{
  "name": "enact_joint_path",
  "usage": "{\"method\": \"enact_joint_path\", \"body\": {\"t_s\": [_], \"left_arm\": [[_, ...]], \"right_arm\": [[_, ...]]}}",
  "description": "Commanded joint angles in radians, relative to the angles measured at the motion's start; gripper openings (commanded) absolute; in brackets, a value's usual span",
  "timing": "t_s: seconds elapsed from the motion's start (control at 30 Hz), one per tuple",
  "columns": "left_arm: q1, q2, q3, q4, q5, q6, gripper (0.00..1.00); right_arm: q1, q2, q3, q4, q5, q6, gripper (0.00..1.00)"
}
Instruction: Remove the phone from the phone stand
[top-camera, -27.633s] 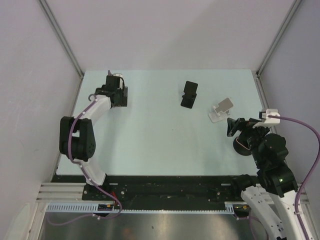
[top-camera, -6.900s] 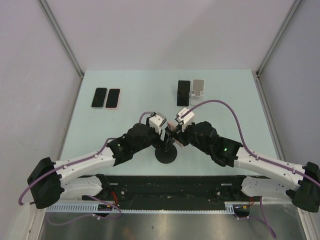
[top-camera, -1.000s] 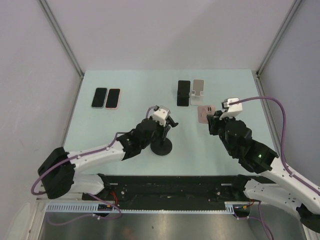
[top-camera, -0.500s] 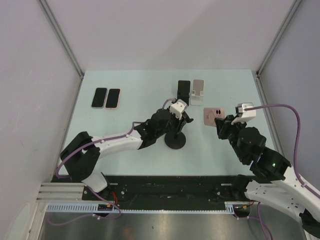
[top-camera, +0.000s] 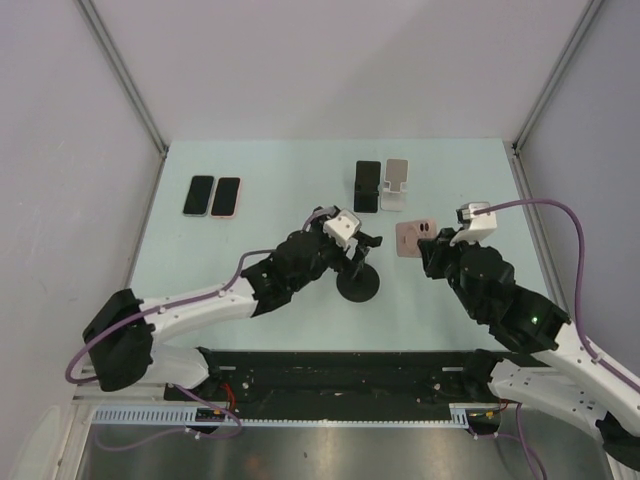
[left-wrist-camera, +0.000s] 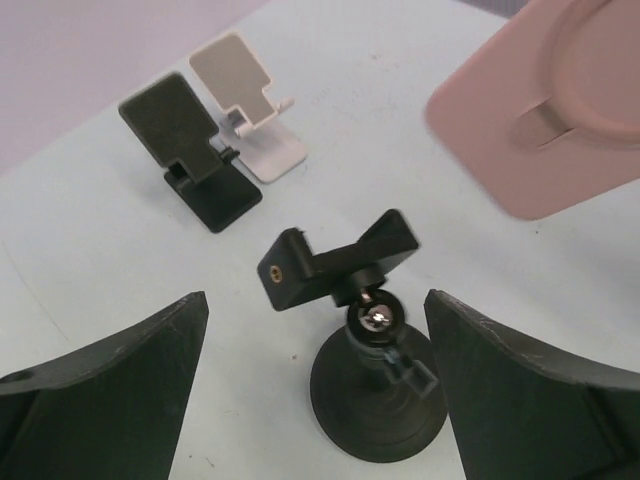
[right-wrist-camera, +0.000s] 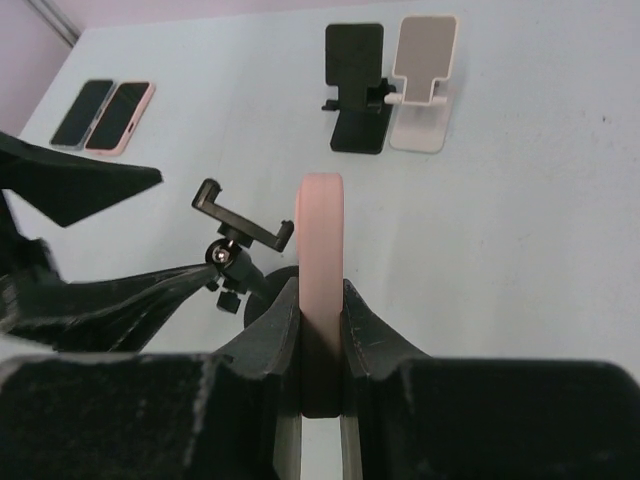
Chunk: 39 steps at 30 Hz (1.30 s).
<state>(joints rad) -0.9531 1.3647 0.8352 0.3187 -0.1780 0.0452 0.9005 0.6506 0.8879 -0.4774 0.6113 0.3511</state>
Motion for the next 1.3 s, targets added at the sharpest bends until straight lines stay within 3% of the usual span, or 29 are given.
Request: {"method": "enact_joint_path", "body": {"t_s": [0.0,0.23,0.5,0.9,1.27], "left_arm": [[-0.114,-0.114,-0.030,0.051,-0.112,0.185,0.95],[-0.297,-0.162,-0.050,0.144,-0.313,0.439,1.00],[-0.423,-0.075,-0.039,0.310,-0.428,0.679,1.00],[-0.455,0.033,-0.061,0.514,-0.508,0.851,0.95],[-0.455,0.168,-0.088,0.838,-0.639,1.024,0.79]], "right_arm": [[0.003,0.026,0.094,0.023,-0.013,0.075,0.00],[0.002,0.057,0.138,-0.009,-0.056,0.195,0.00],[0.003,0.061,0.167,0.000,-0.157,0.255,0.00],[0.003,0.038,0.169,0.052,-0.235,0.307,0.00],[0.000,0.015,0.171,0.080,-0.275,0.336,0.00]]}}
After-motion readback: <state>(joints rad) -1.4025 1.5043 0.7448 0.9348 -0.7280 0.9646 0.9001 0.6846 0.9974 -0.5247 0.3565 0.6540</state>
